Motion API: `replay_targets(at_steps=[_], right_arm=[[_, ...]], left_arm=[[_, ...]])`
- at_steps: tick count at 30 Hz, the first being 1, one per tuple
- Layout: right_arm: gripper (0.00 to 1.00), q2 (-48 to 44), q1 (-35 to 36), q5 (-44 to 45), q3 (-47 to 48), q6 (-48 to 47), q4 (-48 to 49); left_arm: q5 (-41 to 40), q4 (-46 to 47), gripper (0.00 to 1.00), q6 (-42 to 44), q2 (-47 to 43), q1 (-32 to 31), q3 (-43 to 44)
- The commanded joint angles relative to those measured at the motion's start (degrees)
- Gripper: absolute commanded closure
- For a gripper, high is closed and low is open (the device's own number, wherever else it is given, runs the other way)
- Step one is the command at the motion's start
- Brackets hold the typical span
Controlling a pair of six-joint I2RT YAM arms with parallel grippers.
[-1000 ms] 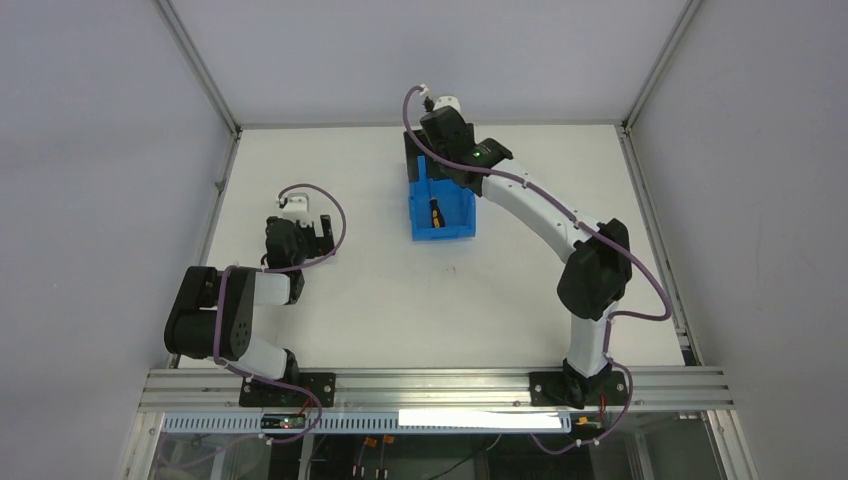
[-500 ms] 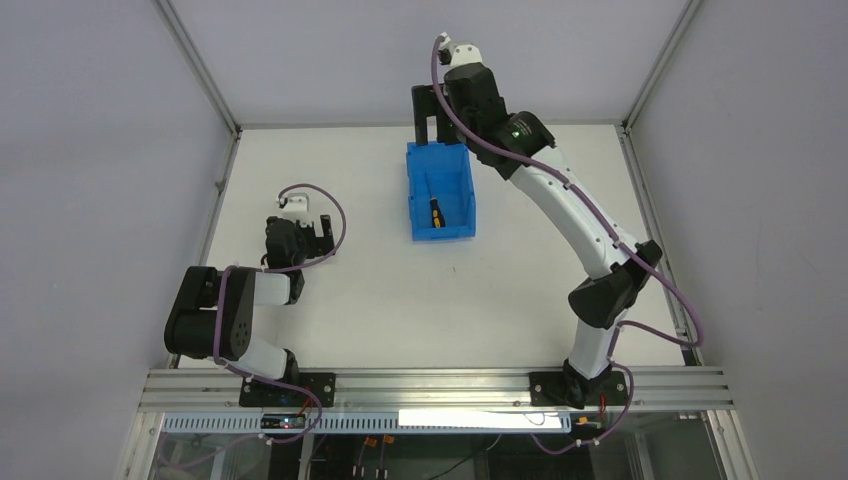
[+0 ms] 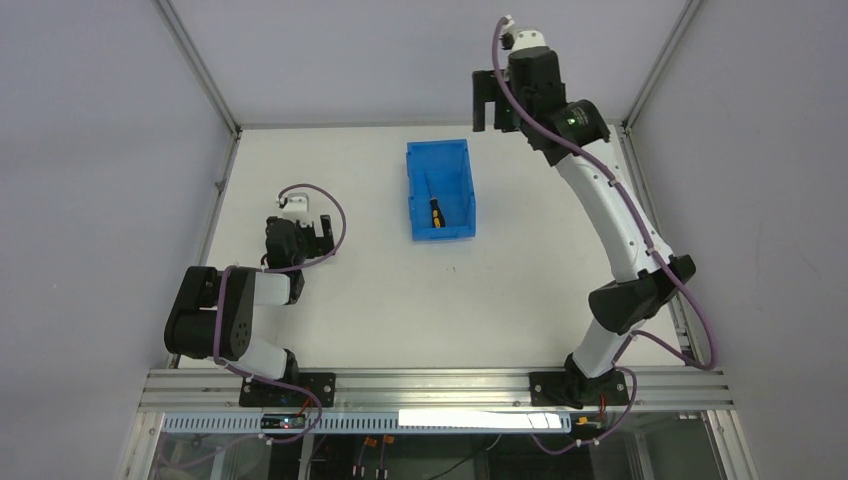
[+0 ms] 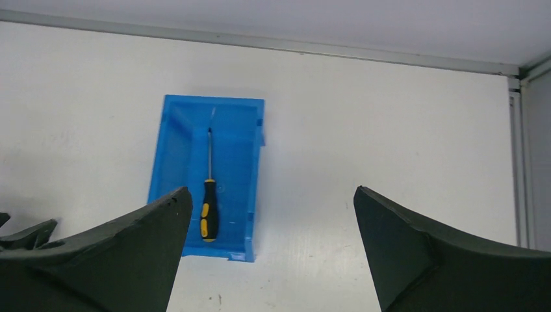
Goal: Put the screwdriver in the bin
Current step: Reset both arms
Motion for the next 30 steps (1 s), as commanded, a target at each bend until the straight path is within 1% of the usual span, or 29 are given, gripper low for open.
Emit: replay_targets(at_steps=[1, 6, 9, 14, 18, 30], right_arm=[[0.01, -5.37, -7.12, -4.54, -2.69, -1.81, -1.09], [0.01, -9.22, -15.8, -10.19, -7.71, -2.63, 0.51], [0.01, -10.03, -20.56, -12.85, -8.8, -3.16, -0.18], [0.01, -12.11, -26.24, -16.22, -11.39, -4.19, 0.35], [0.01, -12.67, -28.26, -17.54, -11.84, -4.8, 0.34], [0.01, -13.96, -28.33, -18.11, -13.78, -4.99, 2.13]], left_arm=[[0.79, 1.66, 0.0, -0.45, -0.37, 0.72, 1.07], [0.74, 1.61, 0.0, -0.41, -0.37, 0.78, 1.07], [0.77, 1.61, 0.0, -0.46, -0.37, 0.76, 1.07], [0.71, 1.61, 0.0, -0.43, -0.37, 0.73, 1.07], [0.73, 1.61, 0.0, -0.43, -0.37, 0.75, 1.07], [0.75, 1.61, 0.0, -0.45, -0.39, 0.73, 1.07]])
